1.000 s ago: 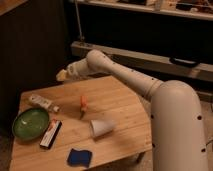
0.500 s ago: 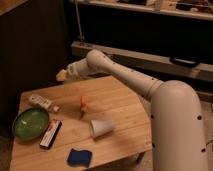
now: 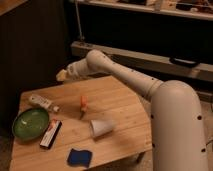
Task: Pick up the ceramic cup
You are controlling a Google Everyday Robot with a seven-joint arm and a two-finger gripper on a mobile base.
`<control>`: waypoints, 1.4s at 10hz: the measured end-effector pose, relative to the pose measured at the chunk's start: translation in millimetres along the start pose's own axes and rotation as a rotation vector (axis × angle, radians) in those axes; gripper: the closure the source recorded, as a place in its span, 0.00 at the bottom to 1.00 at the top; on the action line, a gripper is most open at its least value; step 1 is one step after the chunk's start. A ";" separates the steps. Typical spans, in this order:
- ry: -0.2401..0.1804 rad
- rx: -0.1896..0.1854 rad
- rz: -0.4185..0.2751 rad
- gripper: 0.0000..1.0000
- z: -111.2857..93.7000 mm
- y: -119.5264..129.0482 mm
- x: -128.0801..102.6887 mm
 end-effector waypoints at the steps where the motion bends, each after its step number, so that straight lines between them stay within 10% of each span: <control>1: 0.000 0.000 0.000 0.84 0.0 0.0 0.0; 11: 0.008 0.003 -0.013 0.84 -0.7 0.9 0.1; 14: 0.075 0.078 -0.148 0.84 -3.8 13.9 -6.7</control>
